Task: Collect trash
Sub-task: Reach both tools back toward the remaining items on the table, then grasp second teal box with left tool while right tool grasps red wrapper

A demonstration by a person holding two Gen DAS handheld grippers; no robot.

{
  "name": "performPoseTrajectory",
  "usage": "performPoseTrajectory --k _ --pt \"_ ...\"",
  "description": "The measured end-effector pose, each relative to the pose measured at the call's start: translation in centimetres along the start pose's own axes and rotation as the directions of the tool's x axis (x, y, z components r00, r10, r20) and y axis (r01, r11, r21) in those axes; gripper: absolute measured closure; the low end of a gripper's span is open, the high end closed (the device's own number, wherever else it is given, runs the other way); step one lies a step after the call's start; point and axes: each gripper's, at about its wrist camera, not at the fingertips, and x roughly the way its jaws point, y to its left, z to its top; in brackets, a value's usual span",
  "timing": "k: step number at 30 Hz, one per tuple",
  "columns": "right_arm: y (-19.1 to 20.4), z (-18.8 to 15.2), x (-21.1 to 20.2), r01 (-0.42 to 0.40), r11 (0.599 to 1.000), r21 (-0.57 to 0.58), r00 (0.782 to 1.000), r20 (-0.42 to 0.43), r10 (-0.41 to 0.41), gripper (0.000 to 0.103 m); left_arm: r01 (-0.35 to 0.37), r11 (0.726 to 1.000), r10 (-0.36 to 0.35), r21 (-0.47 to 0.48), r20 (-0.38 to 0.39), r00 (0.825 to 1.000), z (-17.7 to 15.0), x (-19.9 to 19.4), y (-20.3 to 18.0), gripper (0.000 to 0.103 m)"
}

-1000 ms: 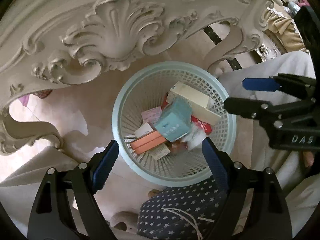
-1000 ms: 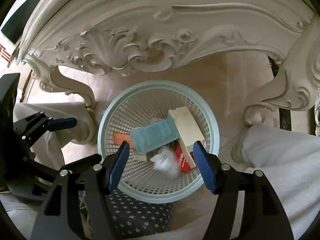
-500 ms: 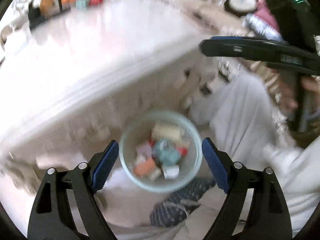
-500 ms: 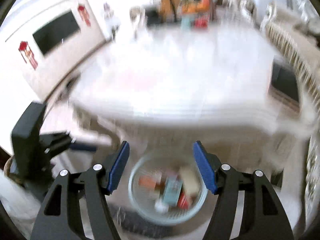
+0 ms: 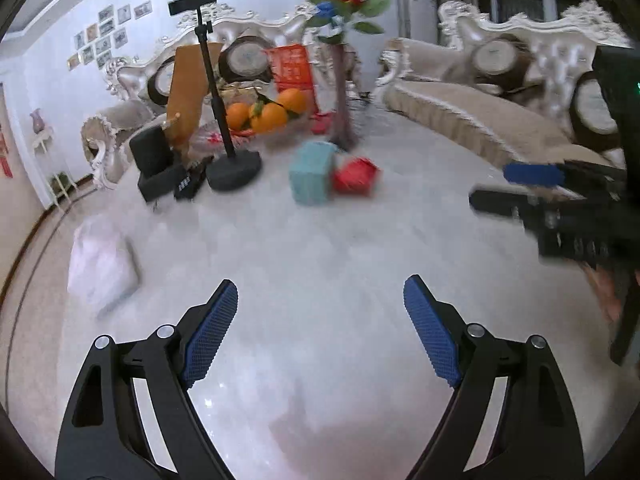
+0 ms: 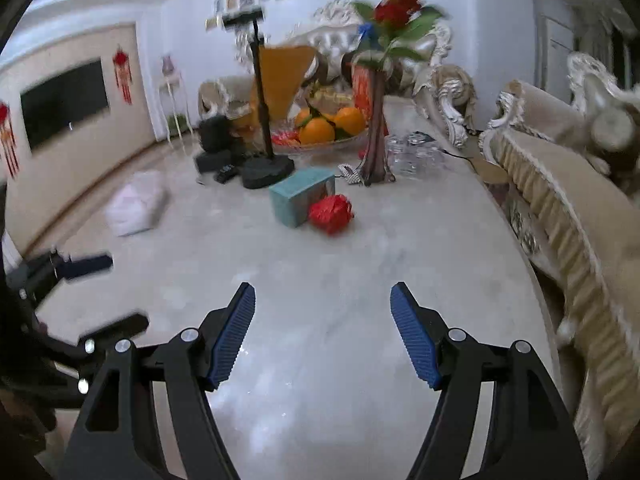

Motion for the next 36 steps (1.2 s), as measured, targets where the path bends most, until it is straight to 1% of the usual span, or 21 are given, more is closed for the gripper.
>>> performPoseTrajectory --k 2,4,5,7,9,11,14,15,16,18,20,21,23,25,27,30,34,36 --pt "-0.2 1.5 3.0 0.018 0.999 -0.043 1.000 -0.022 -0.019 0.036 -0.030 0.999 0.031 0.015 -0.006 1.000 2.2 3.5 0.2 0.020" --pt "-0.3 2.5 5.6 0.023 0.997 -0.078 0.998 -0.048 -0.027 0.036 -0.009 1.000 0.010 0.030 -0.016 1.000 3.9 6.3 0.3 0.020" --pt "-0.3 2.9 6.4 0.023 0.996 -0.089 0.998 -0.062 -0.028 0.036 0.007 1.000 -0.006 0.029 -0.034 0.999 4.5 7.7 0.3 0.020" --pt "-0.4 3.4 8.3 0.025 0.993 -0.118 0.995 -0.090 -0.036 0.037 0.015 1.000 -0.014 0.014 -0.063 0.998 5.7 10.6 1.0 0.020" --pt "-0.7 3.7 9.3 0.039 0.990 -0.132 0.994 -0.093 -0.051 0.037 0.024 1.000 -0.024 0.002 -0.063 0.998 6.3 12.3 1.6 0.020" --pt "-1.3 3.9 10.3 0.027 0.991 -0.129 0.994 -0.097 -0.040 0.036 0.034 0.999 -0.035 -0.011 -0.062 0.997 7.1 13.6 2.0 0.020" --pt "-1.4 4.4 11.8 -0.002 0.989 -0.149 0.994 -0.110 -0.015 0.036 0.091 0.996 -0.091 -0.003 -0.058 0.994 7.5 14.5 2.3 0.020" --pt "-1.3 4.5 12.2 -0.016 0.987 -0.161 0.993 -0.115 -0.003 0.036 0.124 0.992 -0.123 0.010 -0.055 0.991 7.6 14.8 2.4 0.020" --pt "-1.1 4.7 12.6 -0.024 0.986 -0.165 0.993 -0.117 0.005 0.036 0.139 0.990 -0.137 0.028 -0.056 0.989 7.7 15.1 2.5 0.020" --pt "-1.1 5.0 13.3 -0.032 0.986 -0.164 0.993 -0.119 0.013 0.036 0.145 0.988 -0.141 0.056 -0.068 0.988 7.4 15.6 2.7 0.020" --pt "-1.2 5.6 14.1 -0.052 0.990 -0.134 0.992 -0.125 0.036 0.036 0.160 0.986 -0.155 0.054 -0.082 0.984 7.4 16.1 3.0 0.020" --pt "-1.1 5.8 14.5 -0.056 0.991 -0.122 0.991 -0.126 0.041 0.036 0.160 0.986 -0.156 0.045 -0.087 0.984 7.5 16.5 3.3 0.020" --pt "-0.8 6.0 15.2 -0.044 0.989 -0.138 0.992 -0.124 0.027 0.037 0.164 0.986 -0.161 0.023 -0.093 0.983 7.8 17.1 3.5 0.020" --pt "-1.0 6.2 15.7 -0.019 0.989 -0.145 0.993 -0.118 0.002 0.037 0.147 0.989 -0.144 0.022 -0.104 0.984 8.2 17.8 3.3 0.019" --pt "-1.6 6.4 15.8 -0.025 0.991 -0.134 0.993 -0.118 0.009 0.037 0.150 0.988 -0.148 0.018 -0.107 0.983 8.5 18.2 3.2 0.019" --pt "-2.7 6.6 15.8 0.014 0.984 -0.175 0.993 -0.114 -0.034 0.037 0.147 0.989 -0.143 0.025 -0.117 0.983 9.0 19.1 2.7 0.019" --pt "-4.8 6.5 16.1 0.039 0.986 -0.163 0.988 -0.143 -0.062 0.037 0.110 0.993 -0.101 0.052 -0.152 0.983 9.3 20.7 1.7 0.019" --pt "-5.3 6.6 16.0 0.030 0.987 -0.155 0.989 -0.137 -0.052 0.037 0.108 0.993 -0.100 0.044 -0.160 0.982 9.6 21.2 1.4 0.019"
